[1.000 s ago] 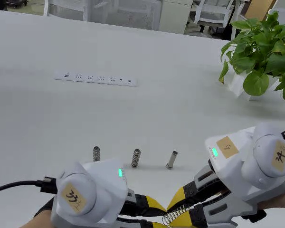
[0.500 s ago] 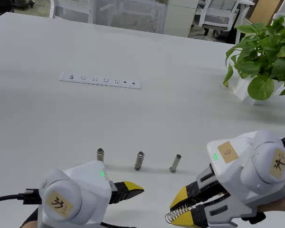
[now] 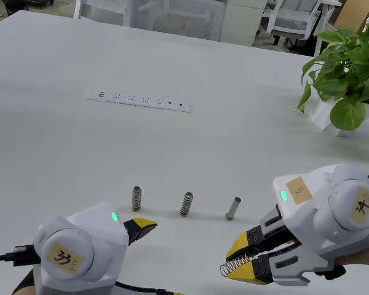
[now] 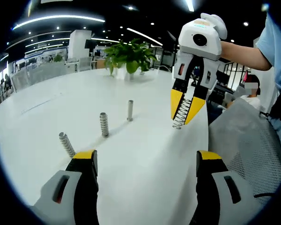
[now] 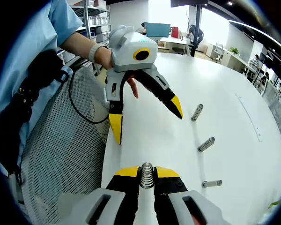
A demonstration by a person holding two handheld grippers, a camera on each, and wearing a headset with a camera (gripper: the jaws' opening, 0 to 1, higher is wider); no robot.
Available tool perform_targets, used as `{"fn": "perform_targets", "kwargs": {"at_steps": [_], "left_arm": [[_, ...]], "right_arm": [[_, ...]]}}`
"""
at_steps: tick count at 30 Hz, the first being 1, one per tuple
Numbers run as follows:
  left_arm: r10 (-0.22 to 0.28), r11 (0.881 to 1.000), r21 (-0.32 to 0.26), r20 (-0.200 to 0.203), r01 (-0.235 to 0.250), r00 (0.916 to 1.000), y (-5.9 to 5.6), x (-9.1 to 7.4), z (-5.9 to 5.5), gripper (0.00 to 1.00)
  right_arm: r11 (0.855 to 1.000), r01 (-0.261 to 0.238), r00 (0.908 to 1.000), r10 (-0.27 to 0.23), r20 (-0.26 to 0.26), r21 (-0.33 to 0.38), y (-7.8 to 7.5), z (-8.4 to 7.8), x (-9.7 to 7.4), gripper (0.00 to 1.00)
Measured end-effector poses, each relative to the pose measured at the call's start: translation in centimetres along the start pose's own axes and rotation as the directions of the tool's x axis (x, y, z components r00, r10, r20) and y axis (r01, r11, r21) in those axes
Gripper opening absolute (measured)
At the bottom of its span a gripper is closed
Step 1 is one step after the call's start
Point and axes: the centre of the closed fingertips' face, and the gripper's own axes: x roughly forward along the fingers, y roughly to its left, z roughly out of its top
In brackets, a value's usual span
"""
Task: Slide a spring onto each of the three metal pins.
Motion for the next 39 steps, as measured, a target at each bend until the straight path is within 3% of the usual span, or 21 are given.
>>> {"fn": "perform_targets", "kwargs": {"at_steps": [8,13,19,22,39], "left_arm": [[0.091,0.995,-0.043,-0.004,-0.091,0.9959,2.0,-1.3,-0.7,0.99],[0.132,0.989,-0.064,-0.013,-0.133,0.9911,2.9,-1.9,-1.1,0.99],[0.162,0.984,-0.078,-0.012,-0.163,0.9866,3.6,-2.3,-1.2,0.99],[0.177,0.982,-0.067,-0.034,-0.179,0.9836,3.9,-2.5,-1.7,0.99],[0.209,0.974,-0.075,-0.059,-0.213,0.9761,5.2,-3.5,-2.5,0.99]], "right_arm": [[1.000,0.020,0.9990,-0.019,-0.041,0.012,-1.0,-1.2,-0.2,0.07],[1.000,0.029,0.9984,-0.029,-0.047,0.005,-1.9,-1.2,-0.5,0.07],[0.999,0.040,0.9971,-0.041,-0.065,-0.006,-2.9,-1.2,-0.9,0.07],[0.999,0.047,0.9959,-0.047,-0.077,-0.006,-3.5,-1.3,-1.2,0.07],[0.998,0.061,0.9854,-0.066,-0.157,-0.033,-7.0,-2.2,-3.2,0.07]]}}
